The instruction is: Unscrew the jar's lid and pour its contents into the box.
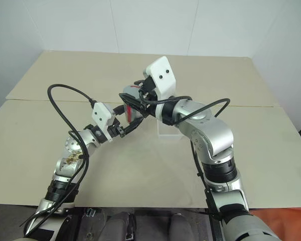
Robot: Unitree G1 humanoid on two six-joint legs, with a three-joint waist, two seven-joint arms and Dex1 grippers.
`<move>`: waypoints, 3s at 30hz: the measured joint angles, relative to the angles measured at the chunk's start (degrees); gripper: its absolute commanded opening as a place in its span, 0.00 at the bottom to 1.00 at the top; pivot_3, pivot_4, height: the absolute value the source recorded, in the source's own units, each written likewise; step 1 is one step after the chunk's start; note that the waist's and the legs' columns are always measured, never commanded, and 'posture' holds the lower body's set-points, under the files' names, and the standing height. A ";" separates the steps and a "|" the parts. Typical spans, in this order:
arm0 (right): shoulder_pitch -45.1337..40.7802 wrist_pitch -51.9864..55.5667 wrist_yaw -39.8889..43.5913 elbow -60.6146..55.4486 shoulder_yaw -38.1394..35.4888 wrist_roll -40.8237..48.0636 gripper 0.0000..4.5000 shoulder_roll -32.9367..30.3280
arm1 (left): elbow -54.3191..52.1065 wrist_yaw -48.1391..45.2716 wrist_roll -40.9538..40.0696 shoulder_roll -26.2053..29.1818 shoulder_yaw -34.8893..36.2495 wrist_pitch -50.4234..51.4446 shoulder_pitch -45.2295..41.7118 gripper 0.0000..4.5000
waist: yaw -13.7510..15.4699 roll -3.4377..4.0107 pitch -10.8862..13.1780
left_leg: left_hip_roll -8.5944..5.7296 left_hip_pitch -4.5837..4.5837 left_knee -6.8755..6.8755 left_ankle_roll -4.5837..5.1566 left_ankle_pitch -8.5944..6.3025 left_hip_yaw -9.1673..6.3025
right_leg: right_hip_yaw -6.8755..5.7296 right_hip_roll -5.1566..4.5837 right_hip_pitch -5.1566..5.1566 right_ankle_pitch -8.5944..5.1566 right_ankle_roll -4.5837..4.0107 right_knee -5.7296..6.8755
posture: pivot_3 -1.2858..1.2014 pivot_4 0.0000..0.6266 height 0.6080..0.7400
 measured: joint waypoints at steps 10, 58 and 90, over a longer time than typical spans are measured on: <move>-0.01 0.00 1.57 0.54 0.00 0.01 0.62 -0.04 | 0.00 -0.43 -0.39 0.44 -0.04 0.06 0.35 0.63 | -0.04 0.00 0.00 | 0.00 0.00 0.00 0.00 0.00 0.00 | 0.00 0.00 0.00 0.00 0.00 0.00 | 0.52 0.24 1.00; 23.59 -9.64 -22.91 16.12 -11.65 -21.03 0.78 -2.84 | 3.75 -6.82 -9.13 1.72 4.22 -2.30 -0.32 0.63 | -0.65 0.01 0.00 | -0.02 0.03 -0.05 -0.07 0.04 0.01 | 0.06 -0.01 -0.02 0.00 0.00 -0.11 | 0.52 0.24 1.00; 24.39 10.95 20.58 -13.31 -23.77 14.27 0.99 -33.52 | 35.58 -4.89 14.70 9.30 -4.73 -26.92 -27.62 0.63 | 0.91 0.01 0.04 | -0.10 -0.04 0.03 0.09 -0.05 -0.15 | -0.12 -0.03 0.18 0.03 0.06 -0.31 | 0.52 0.24 1.00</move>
